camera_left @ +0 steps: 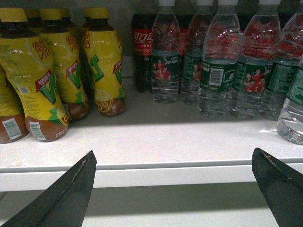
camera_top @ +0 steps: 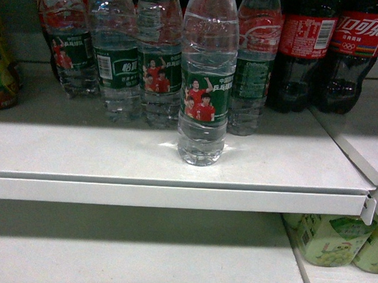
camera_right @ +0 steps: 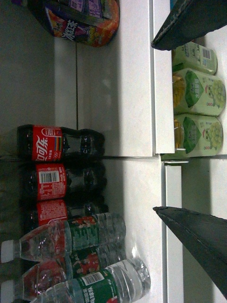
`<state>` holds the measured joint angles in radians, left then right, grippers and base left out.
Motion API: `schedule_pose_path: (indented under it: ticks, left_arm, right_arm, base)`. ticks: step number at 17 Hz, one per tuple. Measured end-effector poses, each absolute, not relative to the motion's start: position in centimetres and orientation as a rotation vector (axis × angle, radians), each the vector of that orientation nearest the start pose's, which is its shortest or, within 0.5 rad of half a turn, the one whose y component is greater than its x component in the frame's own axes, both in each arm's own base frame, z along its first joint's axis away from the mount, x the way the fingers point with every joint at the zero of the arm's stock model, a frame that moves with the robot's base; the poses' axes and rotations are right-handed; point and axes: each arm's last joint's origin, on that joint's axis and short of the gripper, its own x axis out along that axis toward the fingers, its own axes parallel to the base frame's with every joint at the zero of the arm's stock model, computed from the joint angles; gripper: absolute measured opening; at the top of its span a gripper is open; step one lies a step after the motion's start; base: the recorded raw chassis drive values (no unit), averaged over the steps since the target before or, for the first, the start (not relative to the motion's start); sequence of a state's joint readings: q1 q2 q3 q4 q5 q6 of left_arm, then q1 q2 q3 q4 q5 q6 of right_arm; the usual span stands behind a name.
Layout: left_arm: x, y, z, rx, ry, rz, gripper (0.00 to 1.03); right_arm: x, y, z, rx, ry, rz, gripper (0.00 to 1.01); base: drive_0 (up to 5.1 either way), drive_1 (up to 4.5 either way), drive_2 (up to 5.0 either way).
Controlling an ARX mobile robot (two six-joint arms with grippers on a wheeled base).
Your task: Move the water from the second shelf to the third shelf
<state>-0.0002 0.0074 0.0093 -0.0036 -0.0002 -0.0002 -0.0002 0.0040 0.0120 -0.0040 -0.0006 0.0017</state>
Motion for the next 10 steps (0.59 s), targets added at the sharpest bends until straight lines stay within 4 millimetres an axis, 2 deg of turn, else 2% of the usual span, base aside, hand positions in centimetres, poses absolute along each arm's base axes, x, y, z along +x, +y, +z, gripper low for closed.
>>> schedule_pose_path:
  ticks: [1, 2, 3, 5, 7, 10]
  left_arm:
    - [9.8, 0.0, 16.6, 0.000, 0.002, 0.000, 0.98]
    - [9.8, 0.0, 16.6, 0.000, 0.002, 0.000, 0.98]
    - [9.8, 0.0, 16.6, 0.000, 0.002, 0.000, 0.98]
    - [9.8, 0.0, 16.6, 0.000, 0.002, 0.000, 0.98]
    - [9.8, 0.0, 16.6, 0.000, 0.002, 0.000, 0.98]
    - [9.8, 0.0, 16.6, 0.000, 0.002, 0.000, 0.98]
  right_arm:
    - [9.7, 0.0, 16.7, 0.002, -0.001, 0.001, 0.98]
    - [10.1, -0.1, 16.4, 0.082, 0.092, 0.074, 0.98]
    - [10.4, -0.1, 16.9, 0.116, 0.097, 0.093, 0.98]
    - [11.5, 0.0, 20.0, 0.141, 0.019, 0.138, 0.98]
    - [13.2, 0.7, 21.7, 0.140, 0.006, 0.199, 0.98]
    - [17.0, 3.2, 22.4, 0.131, 0.055, 0.286, 0.98]
  base:
    - [0.0, 0.00, 0.0]
    - [0.0, 0.00, 0.0]
    - [0.0, 0.00, 0.0]
    - [0.0, 0.00, 0.0]
    - [0.0, 0.00, 0.0]
    - [0.0, 0.00, 0.0]
